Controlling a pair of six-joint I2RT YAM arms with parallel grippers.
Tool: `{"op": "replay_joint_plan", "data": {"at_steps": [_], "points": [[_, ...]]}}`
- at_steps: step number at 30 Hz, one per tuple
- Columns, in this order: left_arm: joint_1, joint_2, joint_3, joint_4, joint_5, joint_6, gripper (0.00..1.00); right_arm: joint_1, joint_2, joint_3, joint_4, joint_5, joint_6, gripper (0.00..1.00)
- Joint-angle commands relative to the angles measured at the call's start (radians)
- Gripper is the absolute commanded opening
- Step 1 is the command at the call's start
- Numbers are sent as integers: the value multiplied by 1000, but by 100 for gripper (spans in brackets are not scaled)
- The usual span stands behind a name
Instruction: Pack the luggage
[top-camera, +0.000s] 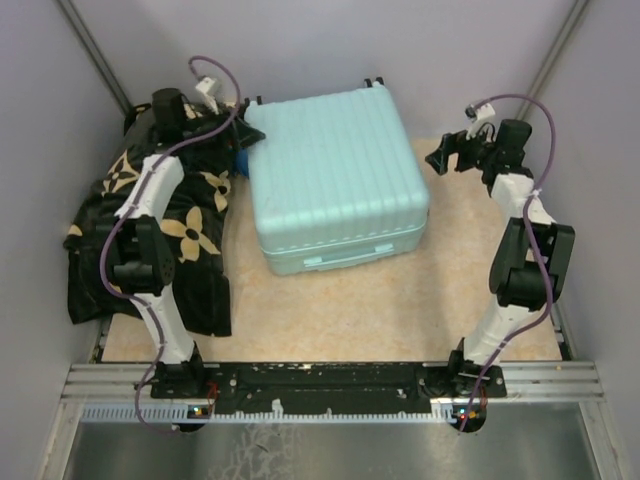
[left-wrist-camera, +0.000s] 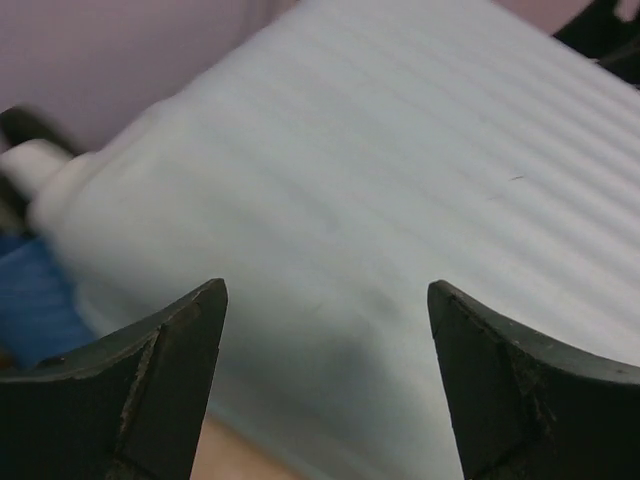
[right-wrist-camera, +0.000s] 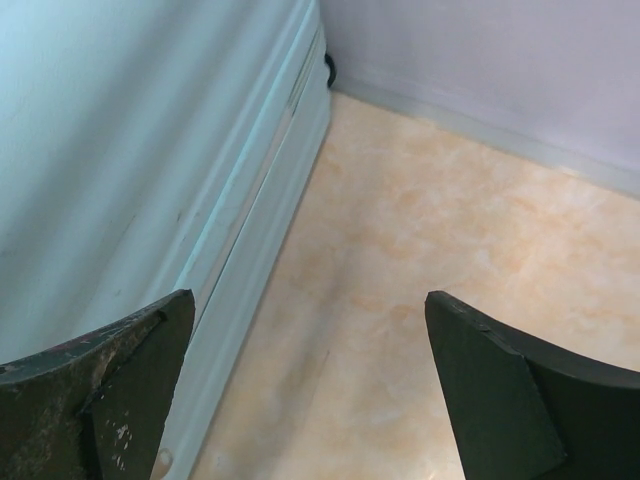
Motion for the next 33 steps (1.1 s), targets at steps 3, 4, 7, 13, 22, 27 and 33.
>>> {"op": "replay_joint_plan", "data": {"at_steps": [3,4,7,13,22,27,33], "points": [[135,-30,-16,-3,-251,-90,87,41,133,206,-3,32,8,99],[138,-31,-14,-16,-307,-60,87,52,155,228,-5,39,3,99],[135,-6,-4,-70,-353,34,84,85,213,289,-10,57,-11,99],[66,71,-3,-168,-404,212,82,132,264,322,-43,61,-62,99],[-124,70,-59,-213,-203,377,82,136,111,109,-56,-23,-142,99],[-218,-3,-172,-215,-136,457,82,136,-42,-64,-83,-67,-188,99],[-288,-89,-291,-216,-104,473,82,136,-227,-234,-128,-112,-211,99]]}}
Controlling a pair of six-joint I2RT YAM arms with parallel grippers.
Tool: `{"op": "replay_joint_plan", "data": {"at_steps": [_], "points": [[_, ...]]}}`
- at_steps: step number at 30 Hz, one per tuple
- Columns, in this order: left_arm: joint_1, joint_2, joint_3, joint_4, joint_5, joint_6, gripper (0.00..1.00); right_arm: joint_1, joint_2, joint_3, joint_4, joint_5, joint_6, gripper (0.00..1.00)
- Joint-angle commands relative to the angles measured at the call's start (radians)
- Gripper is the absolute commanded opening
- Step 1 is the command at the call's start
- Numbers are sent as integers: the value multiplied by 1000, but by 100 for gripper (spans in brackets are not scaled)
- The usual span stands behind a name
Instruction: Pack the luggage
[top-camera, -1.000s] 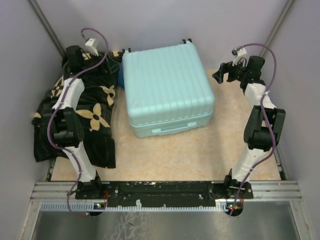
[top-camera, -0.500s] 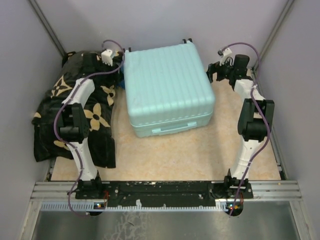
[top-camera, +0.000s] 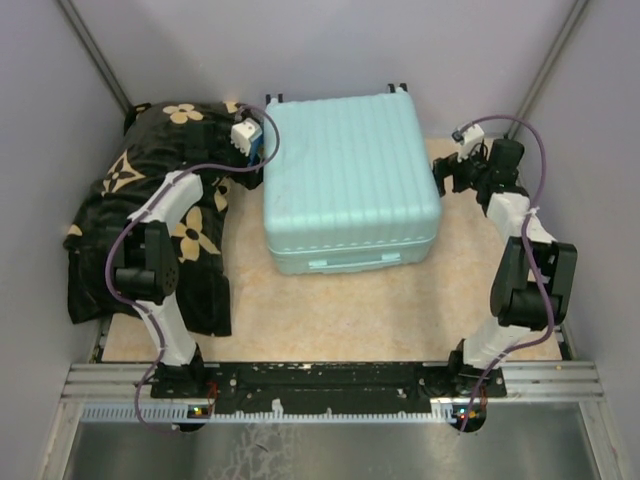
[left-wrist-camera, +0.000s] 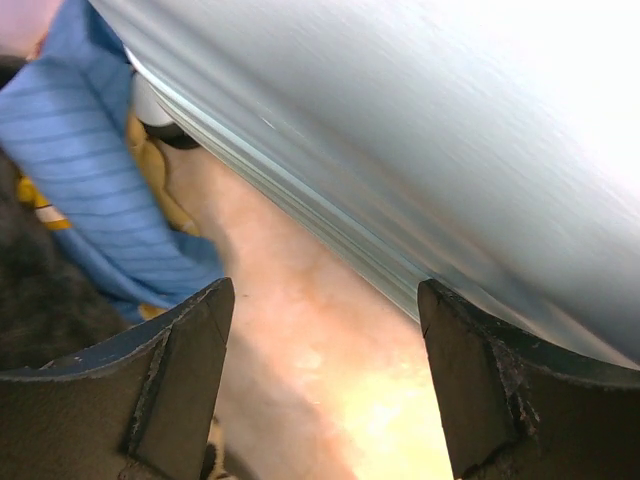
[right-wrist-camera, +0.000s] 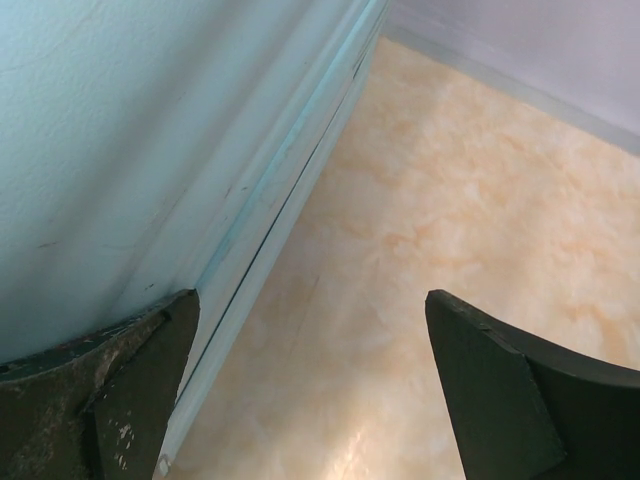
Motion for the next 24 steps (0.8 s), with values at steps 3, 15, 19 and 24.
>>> {"op": "replay_joint_plan", "data": {"at_steps": [3,15,19,24], "points": [[-239,-101,-140,-73,311,-12,82,88,-218,-173,-164,-212,-56,99],[-456,-395,-451,-52,293,-5,83,88,-459,-392,-217,-254,-95,99],[-500,-413,-464,-44,279,-27,83,60,-527,-438,-239,-247,-73,99],[-502,-431,-464,-84,254,-13,82,-65,-473,-368,-282,-266,-126,99]]}}
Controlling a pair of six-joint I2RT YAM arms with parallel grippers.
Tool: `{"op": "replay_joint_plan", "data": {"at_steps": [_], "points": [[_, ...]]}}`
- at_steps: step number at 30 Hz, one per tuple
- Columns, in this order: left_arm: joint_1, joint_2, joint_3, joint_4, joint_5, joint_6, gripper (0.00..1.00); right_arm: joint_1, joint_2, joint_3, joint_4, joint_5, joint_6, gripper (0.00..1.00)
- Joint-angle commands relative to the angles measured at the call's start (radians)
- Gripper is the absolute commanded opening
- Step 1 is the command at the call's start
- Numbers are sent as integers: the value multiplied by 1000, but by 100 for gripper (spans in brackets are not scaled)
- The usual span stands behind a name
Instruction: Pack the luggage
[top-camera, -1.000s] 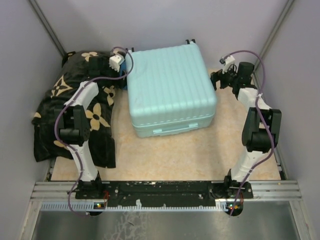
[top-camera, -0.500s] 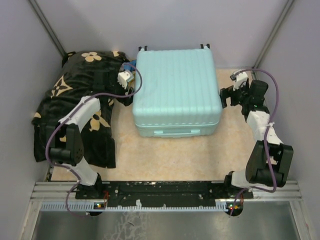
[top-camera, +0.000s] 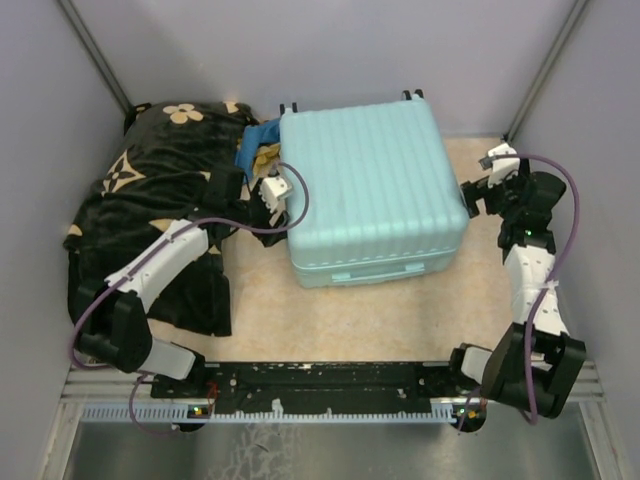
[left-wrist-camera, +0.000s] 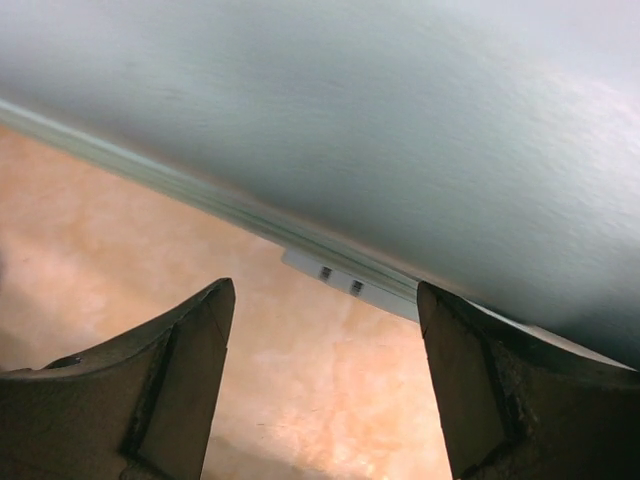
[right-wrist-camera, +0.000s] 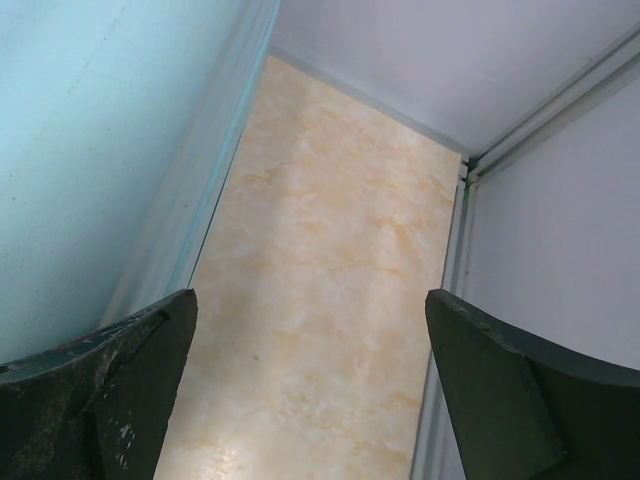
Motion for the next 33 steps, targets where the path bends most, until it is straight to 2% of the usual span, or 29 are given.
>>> {"op": "replay_joint_plan", "data": {"at_steps": [1,4,10,14,17,21,25,29,33], "points": [[-237,28,-8,-3,290,-56,83,41,81,19,-288,-433,25,99],[-162,6,-1,-41,294,-66,83,-36,197,140,-243,-435,67,99],[60,20,45,12,275,-81,86,-42,429,356,-99,-390,227,99],[129,108,112,81,186,-110,87,5,601,481,-67,-336,280,98],[176,189,199,114,137,-193,89,63,696,543,-52,-287,264,99],[239,276,287,160,71,-313,91,136,790,612,-80,-302,233,98],[259,354,365,195,55,-347,91,201,771,549,-116,-371,192,98],[259,487,479,164,47,-356,91,281,649,369,-123,-417,140,98],[258,598,593,81,128,-308,89,340,522,199,-100,-440,174,98]]}}
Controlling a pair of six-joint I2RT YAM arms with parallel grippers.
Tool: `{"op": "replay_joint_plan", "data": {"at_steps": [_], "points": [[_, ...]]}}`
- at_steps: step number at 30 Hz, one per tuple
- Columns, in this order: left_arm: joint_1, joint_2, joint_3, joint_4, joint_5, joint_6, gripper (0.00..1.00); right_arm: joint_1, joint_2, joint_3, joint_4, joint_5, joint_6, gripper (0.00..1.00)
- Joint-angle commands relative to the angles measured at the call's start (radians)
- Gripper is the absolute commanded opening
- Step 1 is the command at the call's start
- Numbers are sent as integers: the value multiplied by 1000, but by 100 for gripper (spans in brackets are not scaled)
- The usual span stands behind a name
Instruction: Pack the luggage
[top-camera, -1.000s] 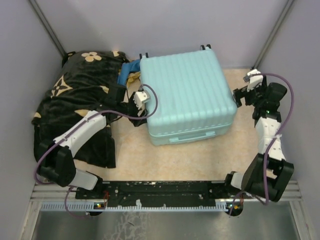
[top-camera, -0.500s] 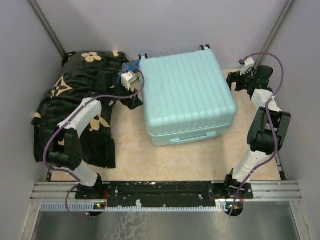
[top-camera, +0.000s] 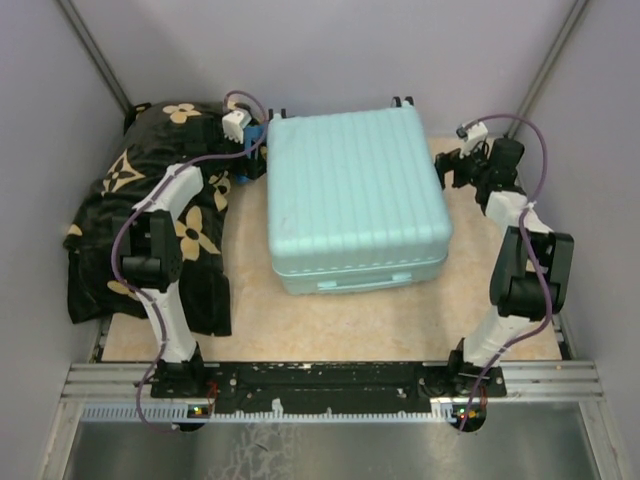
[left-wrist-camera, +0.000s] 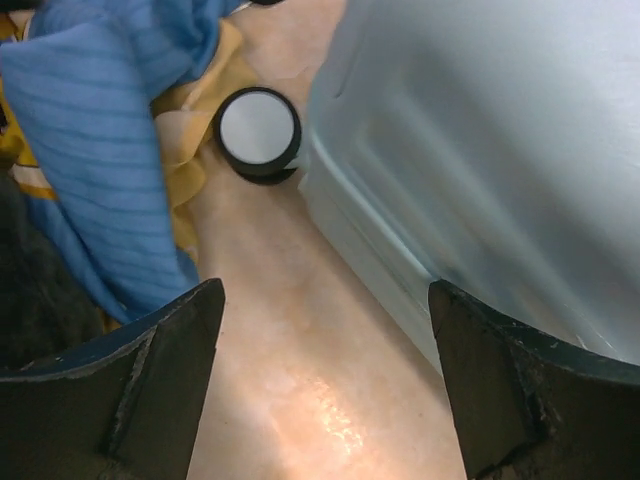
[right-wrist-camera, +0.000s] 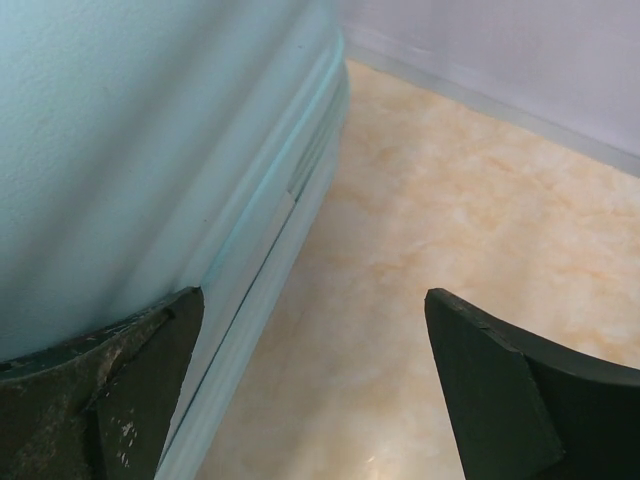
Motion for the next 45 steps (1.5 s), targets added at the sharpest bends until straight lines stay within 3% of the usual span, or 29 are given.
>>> {"op": "replay_joint_plan", "data": {"at_steps": [1,4,9,15,19,22,27,31,35,45], "points": [[-12,100,105,-81,116,19,88,248,-118,-214,-205,-276,-29,98],[-23,81,60,-127,218,61,87,245,-227,-287,-216,-267,-19,98],[-91,-101,-195,-118,318,126,85,133,-293,-328,-230,-220,-13,99],[-203,-336,-478,-137,287,140,84,52,-263,-283,-298,-192,-69,99],[-216,-438,-571,-109,212,98,84,55,-285,-318,-320,-248,-82,99],[-210,-476,-575,-137,154,107,85,57,-332,-367,-362,-260,-120,99],[-122,-536,-522,-192,92,93,100,7,-422,-363,-437,-236,-118,99],[-35,-518,-396,-322,64,176,100,-42,-473,-286,-579,-217,-183,99],[30,-497,-330,-375,77,199,100,-46,-550,-336,-661,-164,-246,99],[141,-456,-168,-490,139,135,100,-44,-681,-370,-761,-240,-203,99]]}}
